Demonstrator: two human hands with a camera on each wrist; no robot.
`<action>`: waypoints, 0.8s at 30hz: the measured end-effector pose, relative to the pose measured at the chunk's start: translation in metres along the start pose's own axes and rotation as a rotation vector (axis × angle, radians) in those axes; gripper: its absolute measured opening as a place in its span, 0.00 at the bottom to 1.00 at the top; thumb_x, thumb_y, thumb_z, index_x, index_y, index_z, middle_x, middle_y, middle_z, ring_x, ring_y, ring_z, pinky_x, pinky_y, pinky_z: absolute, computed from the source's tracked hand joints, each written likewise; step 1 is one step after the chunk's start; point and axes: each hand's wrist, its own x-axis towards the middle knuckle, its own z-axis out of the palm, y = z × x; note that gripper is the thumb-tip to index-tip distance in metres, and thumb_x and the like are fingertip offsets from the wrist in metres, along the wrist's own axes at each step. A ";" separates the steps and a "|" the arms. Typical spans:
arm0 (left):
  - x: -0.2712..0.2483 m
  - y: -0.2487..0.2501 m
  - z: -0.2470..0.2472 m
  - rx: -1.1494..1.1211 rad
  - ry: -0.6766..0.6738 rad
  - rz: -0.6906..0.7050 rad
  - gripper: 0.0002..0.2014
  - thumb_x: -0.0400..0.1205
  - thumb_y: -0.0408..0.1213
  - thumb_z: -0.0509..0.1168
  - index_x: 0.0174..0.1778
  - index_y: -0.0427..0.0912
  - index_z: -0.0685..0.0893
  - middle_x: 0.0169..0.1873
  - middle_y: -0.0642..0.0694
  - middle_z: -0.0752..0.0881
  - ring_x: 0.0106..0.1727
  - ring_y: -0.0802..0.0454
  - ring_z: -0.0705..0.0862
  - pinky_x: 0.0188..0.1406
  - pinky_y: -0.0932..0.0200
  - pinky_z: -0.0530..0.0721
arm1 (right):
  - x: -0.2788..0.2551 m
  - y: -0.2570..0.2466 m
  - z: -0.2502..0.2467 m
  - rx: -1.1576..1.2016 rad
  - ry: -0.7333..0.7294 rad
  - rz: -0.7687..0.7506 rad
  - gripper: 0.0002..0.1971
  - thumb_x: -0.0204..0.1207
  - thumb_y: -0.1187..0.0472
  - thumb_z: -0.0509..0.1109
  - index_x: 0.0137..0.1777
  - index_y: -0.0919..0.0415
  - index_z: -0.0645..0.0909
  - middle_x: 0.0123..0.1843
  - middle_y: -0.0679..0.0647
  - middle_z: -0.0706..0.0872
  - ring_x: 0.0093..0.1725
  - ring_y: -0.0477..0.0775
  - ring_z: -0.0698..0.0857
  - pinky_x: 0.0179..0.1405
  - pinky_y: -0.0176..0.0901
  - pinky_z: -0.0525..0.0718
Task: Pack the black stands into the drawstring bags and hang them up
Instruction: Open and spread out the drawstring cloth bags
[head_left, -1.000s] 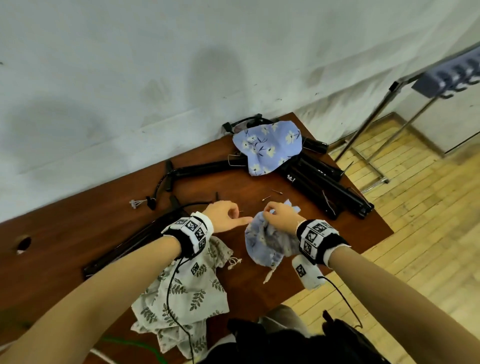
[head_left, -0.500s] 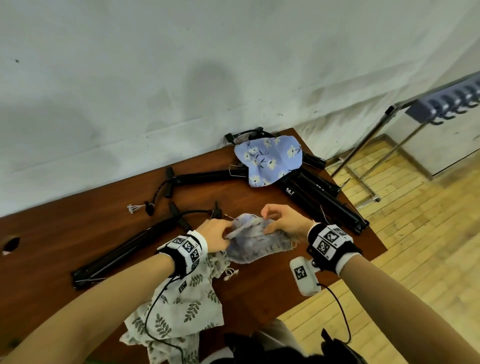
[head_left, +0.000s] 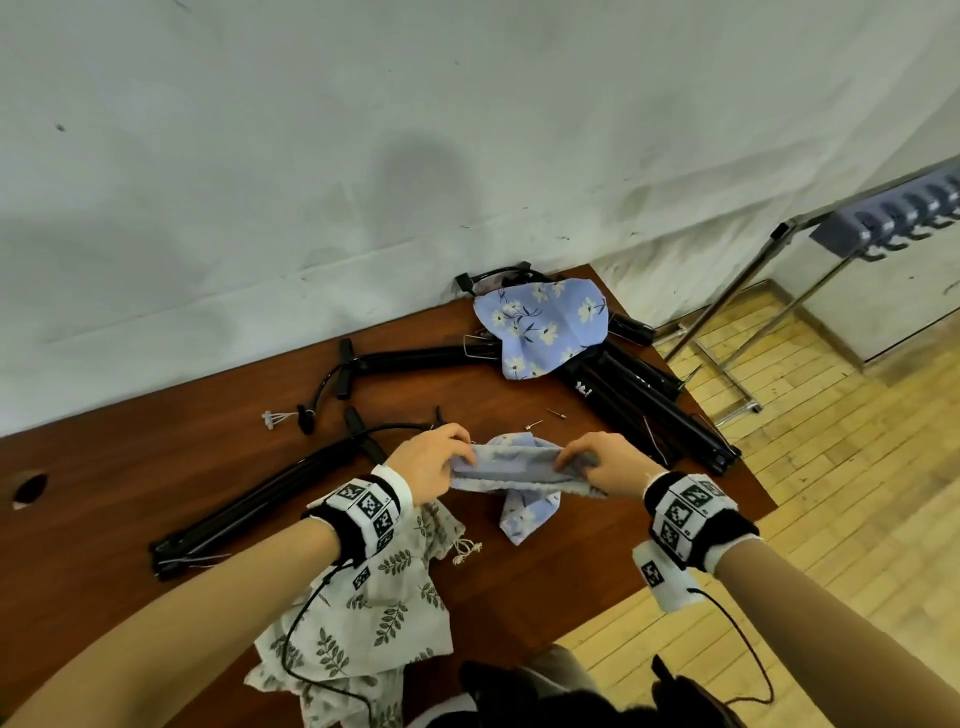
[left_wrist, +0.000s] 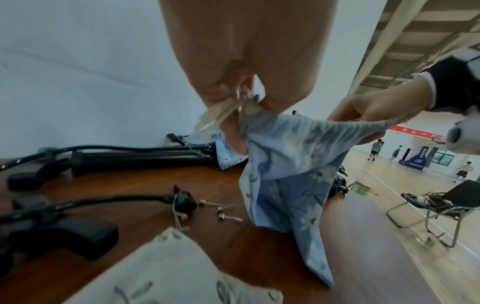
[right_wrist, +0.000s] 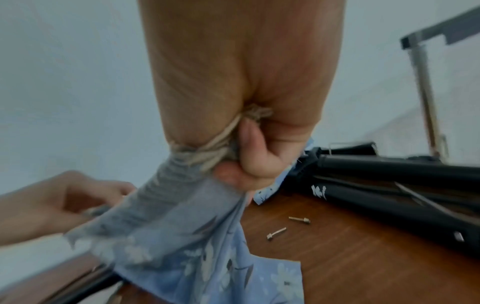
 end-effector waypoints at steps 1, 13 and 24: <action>0.002 0.001 -0.003 0.042 -0.021 -0.033 0.19 0.79 0.23 0.57 0.60 0.43 0.86 0.65 0.51 0.77 0.50 0.48 0.80 0.45 0.59 0.75 | -0.002 -0.001 -0.003 -0.082 -0.032 -0.042 0.23 0.75 0.73 0.61 0.58 0.47 0.87 0.57 0.51 0.79 0.54 0.56 0.81 0.51 0.47 0.83; -0.006 0.022 0.010 0.384 -0.222 -0.067 0.23 0.73 0.45 0.73 0.62 0.42 0.79 0.60 0.48 0.71 0.50 0.48 0.80 0.41 0.52 0.81 | -0.016 -0.021 0.012 -0.595 -0.455 0.032 0.28 0.73 0.46 0.71 0.72 0.48 0.70 0.64 0.56 0.68 0.44 0.56 0.76 0.39 0.47 0.79; 0.000 0.019 -0.007 0.046 -0.084 -0.234 0.10 0.76 0.26 0.61 0.43 0.41 0.86 0.42 0.51 0.80 0.45 0.46 0.83 0.41 0.56 0.80 | -0.009 -0.001 -0.005 -0.291 -0.138 -0.077 0.24 0.78 0.61 0.67 0.74 0.52 0.73 0.64 0.53 0.80 0.59 0.57 0.83 0.54 0.46 0.84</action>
